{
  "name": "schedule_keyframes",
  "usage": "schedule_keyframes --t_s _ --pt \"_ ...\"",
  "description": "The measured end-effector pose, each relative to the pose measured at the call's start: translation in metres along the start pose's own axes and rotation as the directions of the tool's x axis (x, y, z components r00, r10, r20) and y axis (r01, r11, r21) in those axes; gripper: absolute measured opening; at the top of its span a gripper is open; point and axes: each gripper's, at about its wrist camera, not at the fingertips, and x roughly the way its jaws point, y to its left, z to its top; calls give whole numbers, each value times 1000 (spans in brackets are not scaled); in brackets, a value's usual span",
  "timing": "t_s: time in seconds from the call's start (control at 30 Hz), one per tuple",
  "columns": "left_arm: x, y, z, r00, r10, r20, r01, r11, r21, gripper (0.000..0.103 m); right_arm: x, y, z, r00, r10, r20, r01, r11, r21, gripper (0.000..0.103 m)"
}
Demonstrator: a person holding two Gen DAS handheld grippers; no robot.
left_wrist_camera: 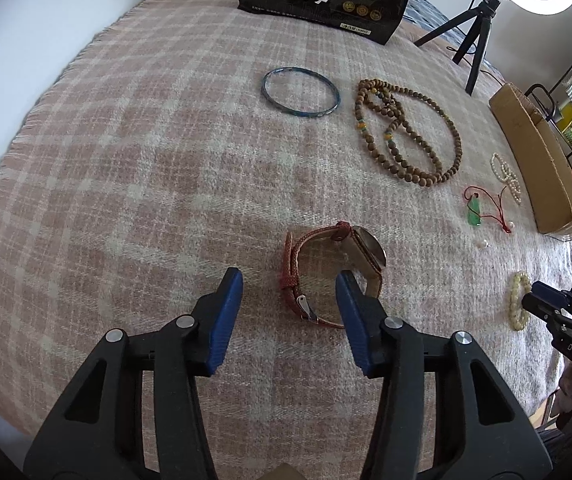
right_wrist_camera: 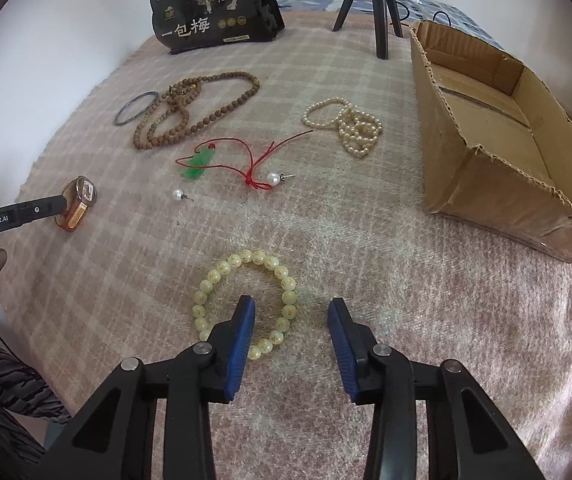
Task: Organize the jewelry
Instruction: 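Grasp the brown leather watch with the left tool while the right tool grasps the cream bead bracelet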
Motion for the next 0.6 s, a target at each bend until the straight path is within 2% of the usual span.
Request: schedule_keyframes --t_s 0.23,0.37,0.4,0.57,0.6 --pt "10 2 3 1000 -4 -23 4 1000 -27 40 5 4 0 1000 -9 1 9 1000 -22 30" --pt "12 6 5 1000 -11 -19 10 998 -57 37 4 2 1 1000 20 5 -20 1000 -7 13" --pt "13 6 5 1000 -7 -16 6 998 -56 33 5 2 2 1000 21 5 -21 1000 -3 9" --pt "13 4 6 1000 8 -11 -8 999 -31 17 4 3 3 1000 27 10 -27 1000 -4 6" --pt "12 4 5 1000 7 -10 -7 1000 -29 11 3 4 4 1000 26 15 -26 1000 -6 5"
